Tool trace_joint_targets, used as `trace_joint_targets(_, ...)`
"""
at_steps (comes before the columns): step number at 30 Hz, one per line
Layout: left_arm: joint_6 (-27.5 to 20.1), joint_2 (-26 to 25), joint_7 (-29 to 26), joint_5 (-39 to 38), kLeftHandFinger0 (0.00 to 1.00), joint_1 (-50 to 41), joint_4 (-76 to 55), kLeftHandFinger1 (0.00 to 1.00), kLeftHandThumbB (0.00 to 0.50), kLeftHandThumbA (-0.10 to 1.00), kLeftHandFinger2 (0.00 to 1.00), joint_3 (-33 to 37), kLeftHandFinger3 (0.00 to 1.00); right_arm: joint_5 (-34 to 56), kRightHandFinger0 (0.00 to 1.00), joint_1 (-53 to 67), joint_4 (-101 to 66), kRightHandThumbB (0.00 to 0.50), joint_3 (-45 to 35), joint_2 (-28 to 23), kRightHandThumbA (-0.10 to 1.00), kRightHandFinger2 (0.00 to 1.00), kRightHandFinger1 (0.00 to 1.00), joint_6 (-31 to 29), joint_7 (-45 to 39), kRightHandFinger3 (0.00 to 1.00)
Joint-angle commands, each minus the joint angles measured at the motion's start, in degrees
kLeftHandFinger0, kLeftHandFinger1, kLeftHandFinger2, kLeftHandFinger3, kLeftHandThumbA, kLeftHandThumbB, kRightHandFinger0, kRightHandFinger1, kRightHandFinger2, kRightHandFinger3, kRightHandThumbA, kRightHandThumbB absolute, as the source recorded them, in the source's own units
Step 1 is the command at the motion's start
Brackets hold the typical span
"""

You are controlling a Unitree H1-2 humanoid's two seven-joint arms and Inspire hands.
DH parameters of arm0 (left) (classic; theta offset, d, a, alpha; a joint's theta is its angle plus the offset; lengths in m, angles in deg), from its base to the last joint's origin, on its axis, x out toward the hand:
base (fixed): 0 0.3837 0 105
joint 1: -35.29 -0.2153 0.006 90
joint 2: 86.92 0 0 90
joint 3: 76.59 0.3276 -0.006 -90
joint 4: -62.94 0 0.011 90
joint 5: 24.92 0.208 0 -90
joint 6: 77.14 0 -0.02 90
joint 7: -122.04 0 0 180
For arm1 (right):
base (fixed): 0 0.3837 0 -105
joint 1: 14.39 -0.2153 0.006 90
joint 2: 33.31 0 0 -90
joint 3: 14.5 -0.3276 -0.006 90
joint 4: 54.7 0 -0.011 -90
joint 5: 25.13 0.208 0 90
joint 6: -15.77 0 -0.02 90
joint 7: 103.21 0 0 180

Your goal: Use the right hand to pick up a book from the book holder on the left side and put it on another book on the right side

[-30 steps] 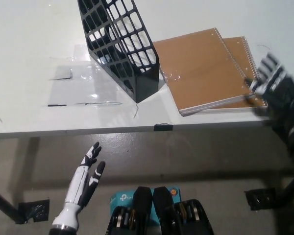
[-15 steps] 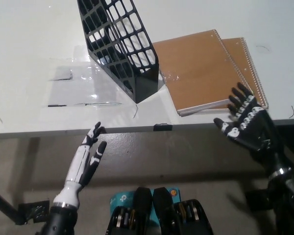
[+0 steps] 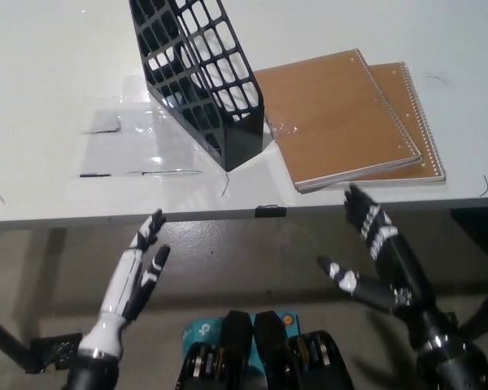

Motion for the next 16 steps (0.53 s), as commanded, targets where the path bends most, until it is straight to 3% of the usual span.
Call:
trace_joint_targets(1, -3.2, 0.0, 0.2, -0.5, 1.00, -1.8, -2.2, 1.00, 0.113, 0.99, 1.00, 0.8, 1.00, -4.7, 1.00, 1.1, 1.5, 0.170, 0.7, -0.7, 0.71, 1.00, 1.00, -6.1, 1.3, 1.00)
trace_joint_targets(10, -4.0, 0.2, -0.5, -0.1, 0.98, -4.5, -2.3, 1.00, 0.121, 0.97, 1.00, 1.7, 1.00, -3.0, 1.00, 4.1, 1.7, 0.164, 0.7, 0.0, 0.69, 1.00, 1.00, -4.9, 0.3, 1.00)
trace_joint_targets(16, -2.8, 0.1, 0.2, -0.3, 0.98, -5.7, -2.9, 1.00, 0.119, 0.98, 1.00, 2.1, 1.00, -4.3, 1.00, 5.0, 3.1, 0.188, 1.2, 0.2, 0.71, 1.00, 1.00, -5.9, 0.7, 1.00)
